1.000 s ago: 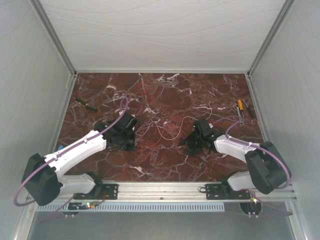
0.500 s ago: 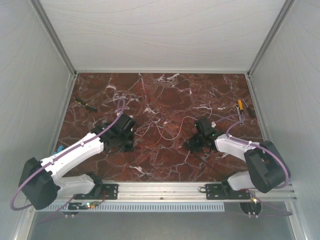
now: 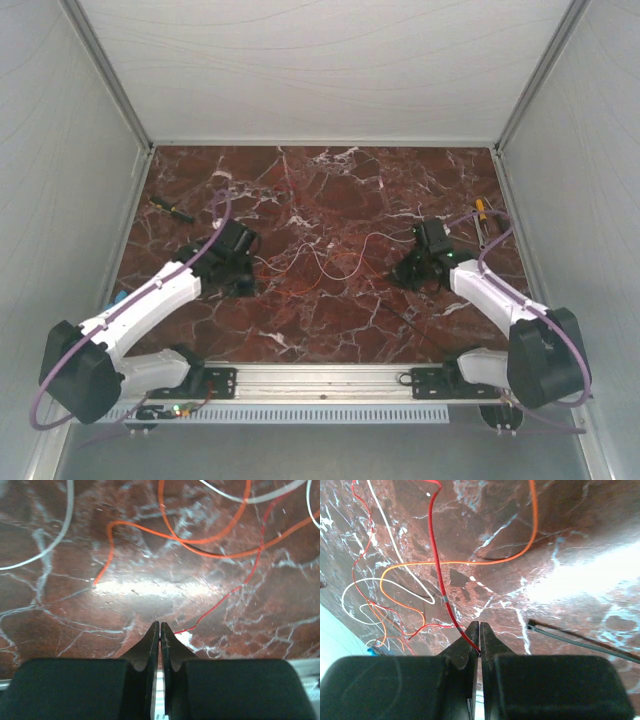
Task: Zip-tie the wires
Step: Adjust the cable at the center of the board.
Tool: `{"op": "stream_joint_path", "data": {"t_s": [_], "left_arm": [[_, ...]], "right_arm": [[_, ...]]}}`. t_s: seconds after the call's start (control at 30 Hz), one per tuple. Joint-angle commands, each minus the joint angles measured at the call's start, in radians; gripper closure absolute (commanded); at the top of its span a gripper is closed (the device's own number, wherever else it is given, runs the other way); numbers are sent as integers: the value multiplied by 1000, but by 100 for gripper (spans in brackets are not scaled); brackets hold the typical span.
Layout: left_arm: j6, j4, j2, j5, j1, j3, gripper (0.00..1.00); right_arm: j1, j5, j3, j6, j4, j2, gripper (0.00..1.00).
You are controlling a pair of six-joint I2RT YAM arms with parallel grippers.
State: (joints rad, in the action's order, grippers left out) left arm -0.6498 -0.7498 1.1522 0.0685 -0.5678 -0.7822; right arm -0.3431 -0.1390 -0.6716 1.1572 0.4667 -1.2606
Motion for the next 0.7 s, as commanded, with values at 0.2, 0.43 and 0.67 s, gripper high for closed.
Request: {"op": "stream_joint_path", "data": {"t_s": [0.2, 0.43, 0.67], "left_arm": [[-41, -49, -19, 53, 280, -46, 100], [-36, -39, 3, 37, 438, -40, 100], [-73, -12, 75, 101, 550, 6, 100]], "right_arm": [[183, -5, -41, -203, 234, 71, 100], [266, -19, -63, -270, 274, 37, 100], [313, -87, -26, -306, 229, 12, 100]]}}
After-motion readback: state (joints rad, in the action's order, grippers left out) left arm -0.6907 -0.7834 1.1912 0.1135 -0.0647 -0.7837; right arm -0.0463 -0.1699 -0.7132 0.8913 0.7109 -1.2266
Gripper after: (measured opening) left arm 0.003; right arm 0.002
